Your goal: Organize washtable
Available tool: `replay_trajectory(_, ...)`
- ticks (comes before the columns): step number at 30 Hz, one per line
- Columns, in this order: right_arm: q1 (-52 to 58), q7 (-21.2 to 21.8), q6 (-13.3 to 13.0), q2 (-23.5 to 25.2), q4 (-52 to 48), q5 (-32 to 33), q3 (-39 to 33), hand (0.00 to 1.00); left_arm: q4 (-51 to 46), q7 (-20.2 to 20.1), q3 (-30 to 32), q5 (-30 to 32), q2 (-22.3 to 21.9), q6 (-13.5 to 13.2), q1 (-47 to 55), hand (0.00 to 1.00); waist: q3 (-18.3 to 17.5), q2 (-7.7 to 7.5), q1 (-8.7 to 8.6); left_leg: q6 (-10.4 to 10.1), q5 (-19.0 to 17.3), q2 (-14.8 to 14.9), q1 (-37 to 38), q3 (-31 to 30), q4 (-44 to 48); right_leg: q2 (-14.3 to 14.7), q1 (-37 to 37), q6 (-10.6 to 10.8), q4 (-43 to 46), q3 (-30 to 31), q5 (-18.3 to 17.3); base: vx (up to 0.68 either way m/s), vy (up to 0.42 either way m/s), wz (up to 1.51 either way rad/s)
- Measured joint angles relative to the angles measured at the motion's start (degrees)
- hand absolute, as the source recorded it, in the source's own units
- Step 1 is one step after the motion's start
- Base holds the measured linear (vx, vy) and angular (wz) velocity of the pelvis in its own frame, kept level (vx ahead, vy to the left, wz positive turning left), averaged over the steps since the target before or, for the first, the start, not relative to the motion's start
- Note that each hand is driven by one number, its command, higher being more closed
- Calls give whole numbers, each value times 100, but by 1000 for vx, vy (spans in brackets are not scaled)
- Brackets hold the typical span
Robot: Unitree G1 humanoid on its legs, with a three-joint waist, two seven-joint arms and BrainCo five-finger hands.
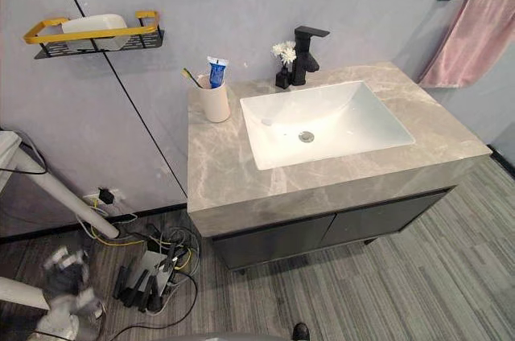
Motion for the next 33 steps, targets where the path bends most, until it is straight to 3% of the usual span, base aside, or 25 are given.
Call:
replay_trajectory(4,4,-3,22,90,18,-1,-7,0,1655,-18,163,6,-174,144,-147,100,-81,-82,-1,-40,120,-16,142,-23,-256,-5,94,2,-96,-64,-2,3,-22,8)
replay_trajectory(5,1,-7,38,120,20,-1,-28,0,2045,-21,198,15,-195,188,-188,0,-103,-113,12,-51,179,-17,202,-29,-364,1,111,7,-102,-78,-12,10,-26,6)
replay_trajectory(11,-30,-24,43,138,86,12,-165,0,2629,-124,328,763,-167,234,-447,0,-110,-121,9,-29,347,-62,261,-101,-637,-19,91,12,-110,-155,-16,4,-11,7)
replay_trajectory(15,-115,-36,40,89,301,91,-171,0,2763,39,-76,1132,-22,174,-666,0,-131,-136,9,-8,471,-122,299,-223,-760,-65,113,23,-110,-250,-23,6,4,13)
replay_trajectory(25,-312,-45,37,81,606,144,-274,0,2792,16,-1022,1121,282,-14,-827,0,-75,-142,-150,30,494,-217,405,-369,-745,-121,259,84,-111,-311,-55,-40,5,5)
replay_trajectory(33,-366,-46,37,77,716,252,-269,0,2814,-8,-1221,1117,376,-29,-827,0,-92,-228,-169,28,488,-202,417,-222,-768,-76,173,108,-112,-128,-39,-26,-3,-12)
